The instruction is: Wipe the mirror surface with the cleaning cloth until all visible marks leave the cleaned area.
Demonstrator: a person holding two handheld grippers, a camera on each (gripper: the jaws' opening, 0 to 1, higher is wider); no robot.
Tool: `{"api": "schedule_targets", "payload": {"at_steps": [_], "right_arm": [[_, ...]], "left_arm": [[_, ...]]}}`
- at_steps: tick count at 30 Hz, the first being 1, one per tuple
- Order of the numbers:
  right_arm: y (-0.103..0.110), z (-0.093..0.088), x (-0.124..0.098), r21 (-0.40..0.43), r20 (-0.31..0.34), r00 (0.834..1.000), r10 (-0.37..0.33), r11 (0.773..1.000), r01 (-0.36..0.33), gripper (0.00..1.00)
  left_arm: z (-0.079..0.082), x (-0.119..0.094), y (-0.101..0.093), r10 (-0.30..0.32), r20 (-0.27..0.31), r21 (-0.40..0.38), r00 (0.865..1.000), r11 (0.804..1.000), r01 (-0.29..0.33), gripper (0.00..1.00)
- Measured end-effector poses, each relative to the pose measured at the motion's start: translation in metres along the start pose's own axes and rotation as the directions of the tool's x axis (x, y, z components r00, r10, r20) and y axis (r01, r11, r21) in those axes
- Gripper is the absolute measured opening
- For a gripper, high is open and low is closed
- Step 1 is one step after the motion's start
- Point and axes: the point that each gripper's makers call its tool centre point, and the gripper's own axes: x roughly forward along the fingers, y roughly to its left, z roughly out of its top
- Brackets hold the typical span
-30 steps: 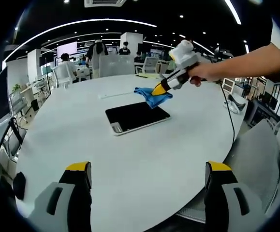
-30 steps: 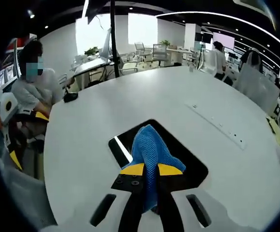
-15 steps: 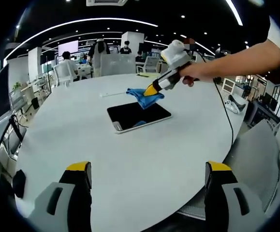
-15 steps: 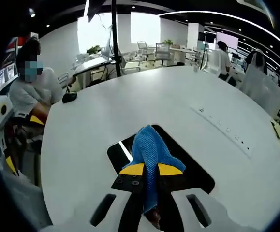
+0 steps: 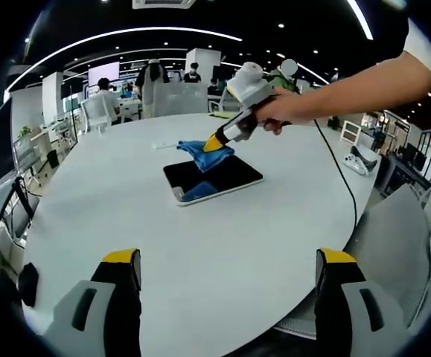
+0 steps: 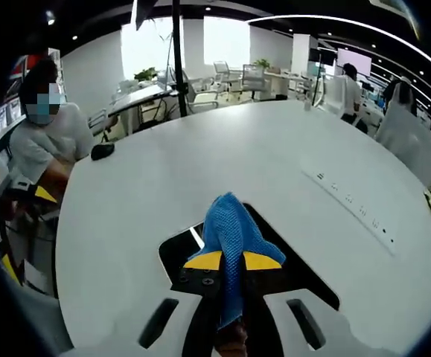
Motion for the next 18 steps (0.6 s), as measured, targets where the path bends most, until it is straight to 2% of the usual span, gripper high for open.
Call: {"api": "schedule_targets", "payload": {"at_steps": [18], "right_arm": [[-0.007, 0.014, 0.037, 0.02, 0.0, 1.0, -0.023, 1.0, 0.023, 0.04]], "left_arm": [[0.0, 0.005, 0.001, -0.01, -0.003, -0.002, 1.0, 1.0, 0.01, 0.99]]}}
